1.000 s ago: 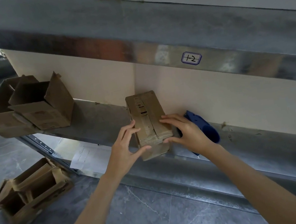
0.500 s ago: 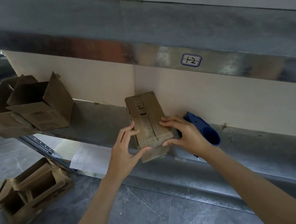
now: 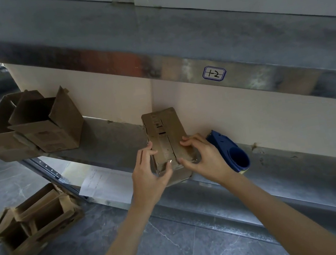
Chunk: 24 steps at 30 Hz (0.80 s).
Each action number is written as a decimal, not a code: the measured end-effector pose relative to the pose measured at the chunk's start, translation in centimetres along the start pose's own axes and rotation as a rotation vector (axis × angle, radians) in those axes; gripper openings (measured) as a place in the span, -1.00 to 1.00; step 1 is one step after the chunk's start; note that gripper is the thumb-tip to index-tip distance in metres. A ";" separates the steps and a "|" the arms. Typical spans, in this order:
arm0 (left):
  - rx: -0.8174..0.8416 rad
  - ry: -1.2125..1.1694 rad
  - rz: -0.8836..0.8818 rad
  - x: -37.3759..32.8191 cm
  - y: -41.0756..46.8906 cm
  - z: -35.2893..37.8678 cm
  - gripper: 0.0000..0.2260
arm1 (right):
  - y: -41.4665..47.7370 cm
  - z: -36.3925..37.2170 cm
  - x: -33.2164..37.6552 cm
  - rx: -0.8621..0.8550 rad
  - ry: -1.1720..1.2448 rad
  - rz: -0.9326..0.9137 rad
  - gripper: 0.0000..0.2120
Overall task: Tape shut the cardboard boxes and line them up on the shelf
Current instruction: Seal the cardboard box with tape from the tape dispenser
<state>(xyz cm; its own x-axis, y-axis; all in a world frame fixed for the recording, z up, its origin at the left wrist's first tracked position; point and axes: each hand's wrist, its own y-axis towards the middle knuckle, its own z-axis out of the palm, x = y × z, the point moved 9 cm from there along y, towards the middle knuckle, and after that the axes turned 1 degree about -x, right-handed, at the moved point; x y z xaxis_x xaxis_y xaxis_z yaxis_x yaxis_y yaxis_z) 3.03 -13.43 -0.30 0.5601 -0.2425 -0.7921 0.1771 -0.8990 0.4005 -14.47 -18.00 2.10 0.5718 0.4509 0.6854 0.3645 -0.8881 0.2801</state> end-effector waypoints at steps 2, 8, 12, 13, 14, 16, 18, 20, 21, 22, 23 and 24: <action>-0.045 -0.011 -0.019 -0.3 -0.1 0.1 -0.66 | 0.1 0.2 0.1 -0.044 -0.017 0.007 -0.59; -0.014 -0.049 -0.003 0.7 -0.1 0.0 -0.78 | 0.2 -0.3 0.0 -0.035 0.037 0.001 -0.67; 0.031 -0.076 0.001 1.4 0.1 -0.1 -0.79 | 0.4 -0.5 -0.7 0.051 0.093 0.034 -0.68; 0.034 -0.073 -0.003 1.4 0.1 -0.1 -0.79 | 0.5 -0.6 -0.8 0.073 0.087 0.031 -0.68; 0.036 -0.073 -0.007 1.5 0.2 -0.1 -0.80 | 0.5 -0.5 -0.8 0.081 0.083 0.029 -0.69; 0.037 -0.083 -0.018 1.5 0.2 0.1 -0.82 | 0.5 -0.6 -0.7 0.058 0.092 0.030 -0.72; 0.045 -0.083 -0.024 1.5 0.1 0.1 -0.82 | 0.5 -0.6 -0.5 0.039 0.101 0.033 -0.73; 0.057 -0.080 -0.019 1.5 0.1 0.0 -0.81 | 0.4 -0.6 -0.3 0.044 0.098 0.037 -0.72; 0.066 -0.077 -0.015 1.5 0.1 -0.1 -0.80 | 0.3 -0.7 -0.3 0.056 0.095 0.035 -0.71; 0.076 -0.071 -0.012 1.5 0.1 -0.2 -0.78 | 0.3 -0.7 -0.3 0.072 0.087 0.030 -0.71; 0.083 -0.065 -0.013 1.5 0.1 -0.2 -0.76 | 0.3 -0.8 -0.2 0.086 0.076 0.021 -0.70; 0.087 -0.059 -0.016 1.5 0.1 -0.2 -0.73 | 0.3 -0.8 -0.2 0.094 0.068 0.014 -0.70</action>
<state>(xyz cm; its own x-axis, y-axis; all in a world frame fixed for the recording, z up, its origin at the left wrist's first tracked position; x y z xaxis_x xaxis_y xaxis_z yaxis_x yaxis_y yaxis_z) 4.11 -13.83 -1.36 0.5083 -0.2464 -0.8252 0.1136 -0.9306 0.3478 -15.02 -18.38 2.57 0.5275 0.4286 0.7335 0.4259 -0.8805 0.2081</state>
